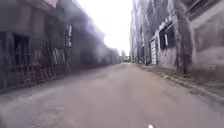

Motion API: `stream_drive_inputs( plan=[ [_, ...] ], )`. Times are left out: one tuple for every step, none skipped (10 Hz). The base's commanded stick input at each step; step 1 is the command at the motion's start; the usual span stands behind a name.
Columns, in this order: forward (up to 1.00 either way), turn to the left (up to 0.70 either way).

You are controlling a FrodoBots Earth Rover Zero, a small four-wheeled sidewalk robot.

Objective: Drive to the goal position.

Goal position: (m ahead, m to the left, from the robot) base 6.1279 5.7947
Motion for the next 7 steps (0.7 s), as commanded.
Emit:
stream_drive_inputs(
  plan=[
    [0.50, -0.39],
    [0.50, -0.04],
    [0.50, 0.00],
    [0.50, 0.00],
    [0.50, 0.00],
    [0.50, 0.00],
    [0.50, 0.00]
  ],
)
